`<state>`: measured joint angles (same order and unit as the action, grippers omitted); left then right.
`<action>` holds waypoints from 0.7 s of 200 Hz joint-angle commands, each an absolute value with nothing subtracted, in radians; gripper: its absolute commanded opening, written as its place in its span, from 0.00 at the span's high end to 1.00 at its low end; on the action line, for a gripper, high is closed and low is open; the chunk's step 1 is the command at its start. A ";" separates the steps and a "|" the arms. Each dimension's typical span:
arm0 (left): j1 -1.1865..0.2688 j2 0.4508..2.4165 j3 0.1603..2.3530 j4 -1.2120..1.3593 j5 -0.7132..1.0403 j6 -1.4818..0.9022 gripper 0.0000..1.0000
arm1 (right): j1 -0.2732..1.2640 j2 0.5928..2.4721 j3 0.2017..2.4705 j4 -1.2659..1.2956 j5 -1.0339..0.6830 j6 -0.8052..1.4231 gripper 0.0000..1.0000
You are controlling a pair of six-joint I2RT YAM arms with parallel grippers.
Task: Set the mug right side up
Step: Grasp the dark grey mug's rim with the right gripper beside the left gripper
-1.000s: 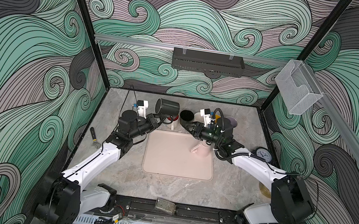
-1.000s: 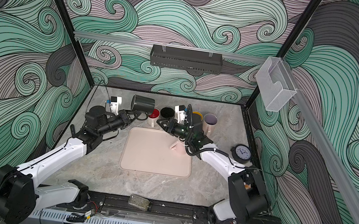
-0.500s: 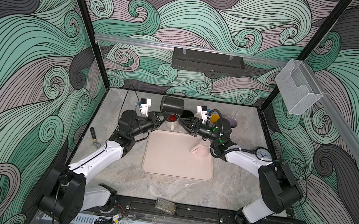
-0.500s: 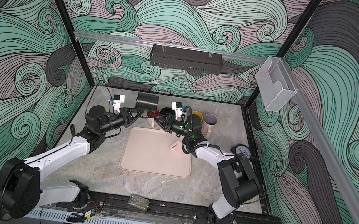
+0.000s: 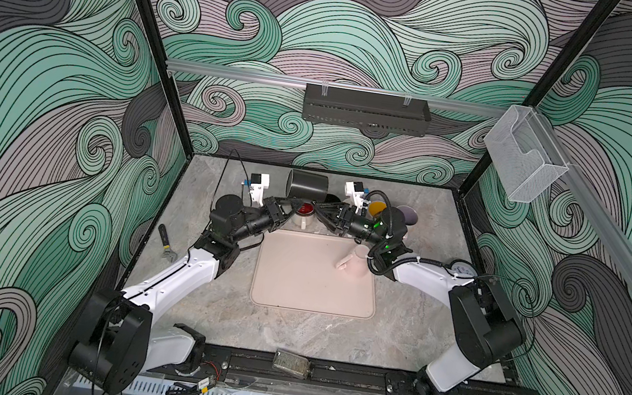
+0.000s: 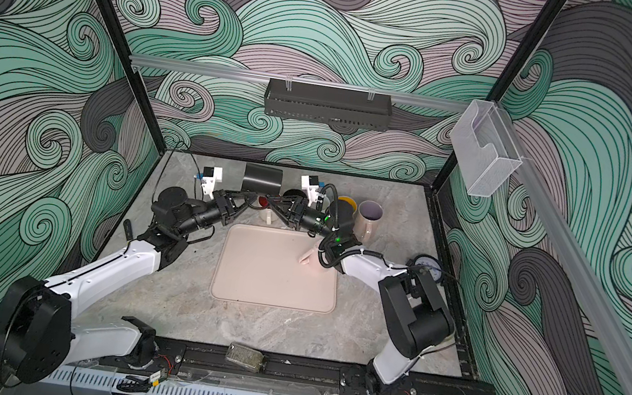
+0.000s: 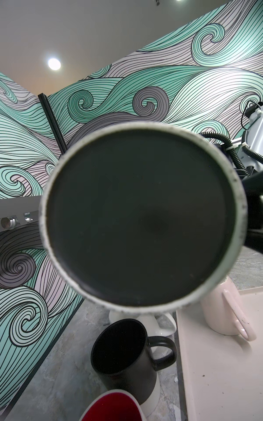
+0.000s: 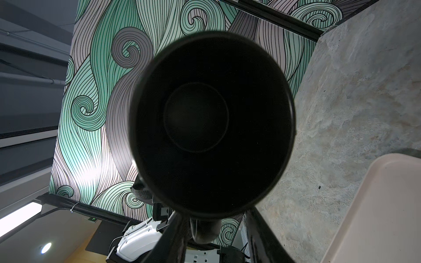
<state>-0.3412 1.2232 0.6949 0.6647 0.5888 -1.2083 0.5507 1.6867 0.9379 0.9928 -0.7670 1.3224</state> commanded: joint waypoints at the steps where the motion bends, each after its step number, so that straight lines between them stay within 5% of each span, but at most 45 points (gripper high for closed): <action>1: -0.357 1.217 0.723 0.796 0.605 -1.200 1.00 | 0.557 1.699 0.971 1.059 -0.776 1.361 0.58; 140: -0.410 1.246 0.724 0.806 0.597 -1.207 1.00 | 0.558 1.733 1.026 1.108 -0.736 1.408 0.70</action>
<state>-0.3893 1.2499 0.6949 0.7261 0.5499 -1.2171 0.5617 1.7241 0.9833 1.0359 -0.7670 1.3903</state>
